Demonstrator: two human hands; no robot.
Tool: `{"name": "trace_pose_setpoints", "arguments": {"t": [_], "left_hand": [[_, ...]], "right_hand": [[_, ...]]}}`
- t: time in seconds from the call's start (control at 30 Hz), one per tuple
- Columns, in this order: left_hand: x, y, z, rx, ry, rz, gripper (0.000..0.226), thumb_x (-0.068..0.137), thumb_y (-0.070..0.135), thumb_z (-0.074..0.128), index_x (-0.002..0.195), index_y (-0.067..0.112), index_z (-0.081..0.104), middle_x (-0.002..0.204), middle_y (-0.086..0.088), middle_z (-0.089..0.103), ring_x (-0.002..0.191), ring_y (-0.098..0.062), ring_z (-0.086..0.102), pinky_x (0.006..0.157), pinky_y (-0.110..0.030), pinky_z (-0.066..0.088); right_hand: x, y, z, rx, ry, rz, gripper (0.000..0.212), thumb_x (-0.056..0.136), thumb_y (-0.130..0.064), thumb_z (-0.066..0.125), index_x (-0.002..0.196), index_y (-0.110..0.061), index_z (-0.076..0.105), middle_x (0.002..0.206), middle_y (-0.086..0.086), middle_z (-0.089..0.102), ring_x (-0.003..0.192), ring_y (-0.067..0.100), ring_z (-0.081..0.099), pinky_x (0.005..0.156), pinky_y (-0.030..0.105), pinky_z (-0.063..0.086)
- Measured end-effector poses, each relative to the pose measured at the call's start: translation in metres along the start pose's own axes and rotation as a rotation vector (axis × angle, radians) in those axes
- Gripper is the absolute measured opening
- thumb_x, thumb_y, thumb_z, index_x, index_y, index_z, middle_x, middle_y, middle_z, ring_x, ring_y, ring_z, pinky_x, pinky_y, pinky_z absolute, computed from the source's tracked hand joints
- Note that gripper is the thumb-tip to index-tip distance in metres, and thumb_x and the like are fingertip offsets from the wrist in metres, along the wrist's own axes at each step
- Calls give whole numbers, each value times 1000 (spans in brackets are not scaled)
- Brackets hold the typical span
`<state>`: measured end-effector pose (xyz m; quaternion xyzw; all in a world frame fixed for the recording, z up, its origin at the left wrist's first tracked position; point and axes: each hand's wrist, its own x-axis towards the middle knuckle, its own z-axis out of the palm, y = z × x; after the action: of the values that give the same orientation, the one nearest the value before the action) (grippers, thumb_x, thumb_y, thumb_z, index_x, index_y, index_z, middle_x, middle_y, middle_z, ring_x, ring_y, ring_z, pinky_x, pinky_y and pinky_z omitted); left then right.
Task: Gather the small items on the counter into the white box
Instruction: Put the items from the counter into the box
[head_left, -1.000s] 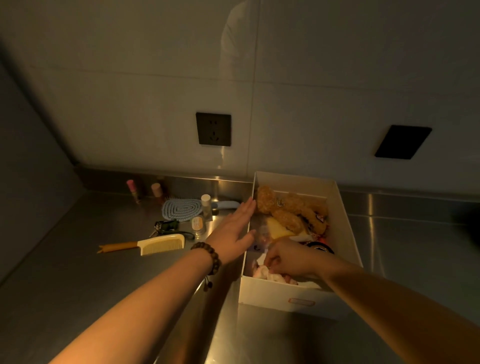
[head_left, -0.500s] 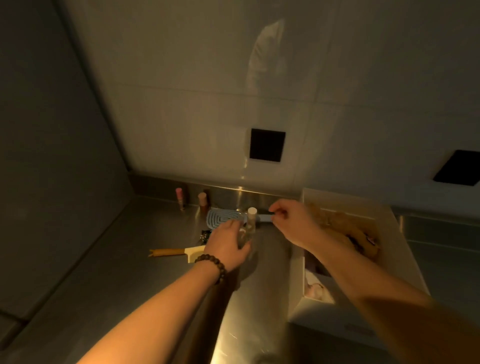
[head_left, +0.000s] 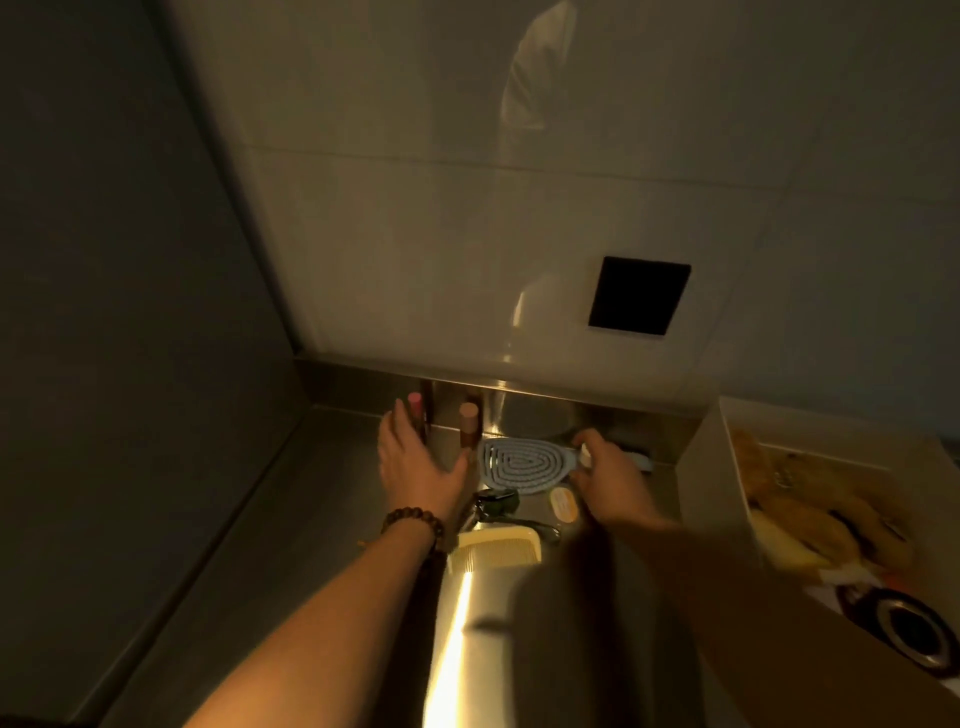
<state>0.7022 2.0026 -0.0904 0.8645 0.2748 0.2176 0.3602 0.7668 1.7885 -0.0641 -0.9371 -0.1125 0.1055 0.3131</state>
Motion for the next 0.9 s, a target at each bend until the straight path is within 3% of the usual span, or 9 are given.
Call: {"name": "trace_pose_setpoints", "arguments": {"t": [0.17, 0.23, 0.3, 0.4, 0.5, 0.63, 0.77, 0.9], "left_hand": [[33, -11, 3, -219, -100, -182, 108, 72, 27, 78, 149, 26, 4, 156, -4, 11, 140, -27, 22, 111, -42, 26], [42, -11, 5, -282, -113, -221, 102, 75, 21, 76, 149, 28, 7, 154, -4, 20, 137, -26, 29, 106, -39, 29], [49, -12, 8, -304, -115, -226, 90, 78, 16, 73, 148, 25, 15, 148, -4, 33, 132, -25, 38, 101, -36, 34], [59, -15, 10, -263, -86, -173, 64, 80, 12, 70, 135, 19, 38, 128, -5, 54, 117, -24, 52, 90, -28, 40], [67, -24, 12, -267, -95, -168, 43, 81, 14, 68, 119, 20, 49, 108, -3, 62, 99, -22, 59, 82, -28, 45], [73, -36, 14, -242, -80, -100, 11, 87, 21, 62, 96, 17, 59, 87, -2, 65, 83, -23, 62, 76, -35, 52], [76, -40, 11, -216, -79, -49, 8, 84, 19, 65, 91, 15, 62, 81, 2, 64, 78, -17, 61, 70, -29, 50], [75, -31, -5, -264, -98, -20, 15, 80, 14, 70, 87, 21, 60, 75, 11, 61, 73, -5, 58, 67, -18, 46]], "right_hand": [[10, -31, 7, 128, 142, -92, 37, 92, -6, 51, 127, -17, 46, 120, 5, 50, 95, 14, 52, 73, 20, 41], [17, -55, 12, 235, 85, -116, 31, 92, -6, 52, 116, -26, 49, 113, -3, 49, 94, 12, 53, 67, 16, 44], [26, -75, 24, 250, 19, -128, 24, 91, -8, 53, 101, -29, 48, 107, -5, 49, 95, 15, 55, 72, 23, 48], [40, -94, 48, 211, 91, -131, 10, 89, -16, 58, 97, -18, 51, 103, 8, 59, 96, 26, 59, 79, 33, 46], [54, -99, 68, 136, 120, -57, 31, 85, -33, 65, 107, -13, 57, 104, 13, 65, 98, 30, 60, 85, 40, 50], [73, -101, 85, -67, 110, 37, 47, 81, -53, 63, 112, -19, 59, 108, 8, 63, 101, 28, 59, 81, 36, 48], [79, -103, 95, -153, 176, 50, 38, 87, -49, 56, 111, -20, 59, 110, 7, 62, 98, 26, 59, 73, 31, 41], [68, -103, 79, 28, 214, -17, 29, 85, -38, 65, 102, -14, 66, 102, 9, 65, 95, 27, 61, 76, 30, 43]]}}
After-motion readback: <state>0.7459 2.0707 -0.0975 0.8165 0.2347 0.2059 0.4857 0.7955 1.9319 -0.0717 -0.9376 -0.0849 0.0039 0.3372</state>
